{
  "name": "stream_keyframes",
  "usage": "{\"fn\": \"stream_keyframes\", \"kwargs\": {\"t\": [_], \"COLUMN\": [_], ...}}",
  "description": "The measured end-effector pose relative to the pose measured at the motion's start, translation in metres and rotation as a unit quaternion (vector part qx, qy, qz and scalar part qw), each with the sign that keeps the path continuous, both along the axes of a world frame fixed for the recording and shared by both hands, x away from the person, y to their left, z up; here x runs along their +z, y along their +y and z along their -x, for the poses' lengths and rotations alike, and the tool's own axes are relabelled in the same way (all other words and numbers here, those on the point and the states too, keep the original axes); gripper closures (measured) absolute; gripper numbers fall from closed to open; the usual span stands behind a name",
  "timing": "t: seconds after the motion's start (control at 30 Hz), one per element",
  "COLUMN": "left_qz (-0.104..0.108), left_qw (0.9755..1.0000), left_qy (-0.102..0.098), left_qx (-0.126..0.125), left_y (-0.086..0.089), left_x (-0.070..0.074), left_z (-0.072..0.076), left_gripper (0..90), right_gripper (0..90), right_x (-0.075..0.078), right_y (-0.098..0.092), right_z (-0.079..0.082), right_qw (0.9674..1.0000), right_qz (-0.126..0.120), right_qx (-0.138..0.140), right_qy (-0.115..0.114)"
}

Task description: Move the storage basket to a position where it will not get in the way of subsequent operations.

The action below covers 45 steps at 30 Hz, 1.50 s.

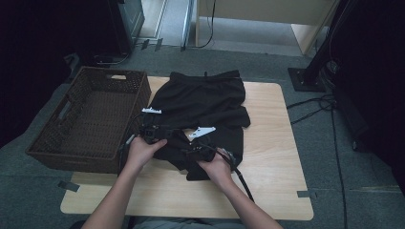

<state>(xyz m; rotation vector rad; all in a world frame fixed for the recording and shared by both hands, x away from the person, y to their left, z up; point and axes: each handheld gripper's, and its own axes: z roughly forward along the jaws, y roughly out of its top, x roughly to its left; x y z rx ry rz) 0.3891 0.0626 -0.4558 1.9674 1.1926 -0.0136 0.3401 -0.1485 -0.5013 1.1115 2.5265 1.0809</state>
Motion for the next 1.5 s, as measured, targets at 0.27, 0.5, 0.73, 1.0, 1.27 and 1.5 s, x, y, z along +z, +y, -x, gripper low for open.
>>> {"fn": "stream_keyframes", "kwargs": {"t": [0.27, 0.5, 0.73, 1.0, 1.27, 1.5], "left_qz": [-0.013, -0.020, -0.029, -0.059, -0.090, -0.095], "left_qw": [0.9998, 0.9997, 0.9996, 0.9980, 0.9950, 0.9944], "left_qy": [-0.012, -0.013, -0.007, -0.015, -0.038, -0.045], "left_qx": [0.007, 0.005, 0.000, -0.017, -0.021, -0.012], "left_y": [0.002, 0.000, -0.012, -0.035, -0.045, -0.044], "left_x": [0.001, -0.002, -0.018, -0.039, -0.048, -0.049], "left_z": [0.001, 0.002, -0.003, -0.002, -0.008, -0.020], "left_gripper": [39.6, 40.0, 40.7, 41.9, 45.7, 57.4], "right_gripper": [89.3, 89.0, 70.6, 57.8, 55.6, 56.8], "right_x": [0.012, 0.016, 0.012, 0.016, -0.006, -0.009], "right_y": [-0.025, -0.078, -0.093, -0.131, -0.136, -0.135], "right_z": [0.003, 0.032, 0.049, 0.022, -0.001, -0.014], "right_qw": [0.9992, 0.9975, 0.9966, 0.9928, 0.9880, 0.9867], "right_qz": [-0.023, -0.041, -0.041, 0.009, 0.029, 0.027], "right_qx": [0.007, -0.005, 0.009, -0.113, -0.151, -0.158], "right_qy": [0.034, 0.057, 0.071, -0.039, -0.015, -0.028]}}
